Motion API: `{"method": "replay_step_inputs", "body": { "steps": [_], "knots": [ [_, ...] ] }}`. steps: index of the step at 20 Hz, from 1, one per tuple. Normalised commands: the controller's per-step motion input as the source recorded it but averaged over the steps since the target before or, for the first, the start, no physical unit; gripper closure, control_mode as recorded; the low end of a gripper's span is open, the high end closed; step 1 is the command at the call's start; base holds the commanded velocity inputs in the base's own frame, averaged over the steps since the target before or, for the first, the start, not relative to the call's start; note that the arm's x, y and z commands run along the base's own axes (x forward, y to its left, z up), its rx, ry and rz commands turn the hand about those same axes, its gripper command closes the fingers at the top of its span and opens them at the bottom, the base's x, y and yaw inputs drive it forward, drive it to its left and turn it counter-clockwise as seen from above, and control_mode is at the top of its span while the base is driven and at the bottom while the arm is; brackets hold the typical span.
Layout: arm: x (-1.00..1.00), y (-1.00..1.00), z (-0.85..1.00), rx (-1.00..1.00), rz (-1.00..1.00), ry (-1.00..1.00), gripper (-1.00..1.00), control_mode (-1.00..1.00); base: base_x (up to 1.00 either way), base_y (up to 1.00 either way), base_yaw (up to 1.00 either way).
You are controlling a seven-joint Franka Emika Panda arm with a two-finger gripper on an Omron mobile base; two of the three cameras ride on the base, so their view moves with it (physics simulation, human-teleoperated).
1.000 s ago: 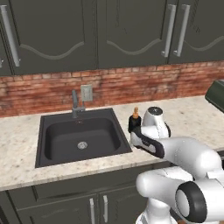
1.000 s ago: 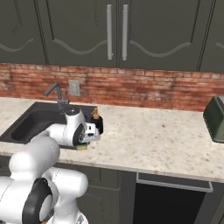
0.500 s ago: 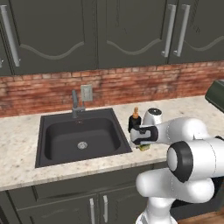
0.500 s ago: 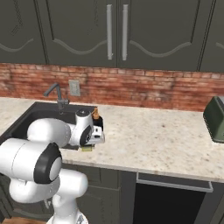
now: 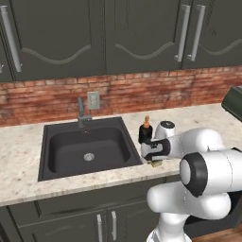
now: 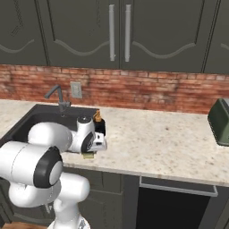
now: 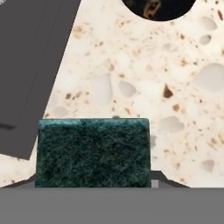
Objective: Restock the sink supplies by placing the sponge and soap dispenser on the counter and next to the sink. Make sure the soap dispenser is upright.
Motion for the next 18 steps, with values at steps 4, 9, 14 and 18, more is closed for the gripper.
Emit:
{"method": "replay_step_inputs", "body": {
  "steps": [4, 9, 14, 18],
  "knots": [
    [0.24, 0.06, -0.23, 0.0, -0.01, 0.0, 1.0, -1.0, 0.0, 0.0, 0.0],
    [0.39, 0.02, -0.18, 0.0, 0.0, 0.0, 1.0, -1.0, 0.0, 0.0, 0.0],
    [0.21, 0.08, -0.11, 0.0, 0.0, 0.0, -1.0, -1.0, 0.0, 0.0, 0.0],
    [-0.12, 0.0, -0.07, 0.0, 0.0, 0.0, -1.0, -1.0, 0.0, 0.0, 0.0]
  ]
}}
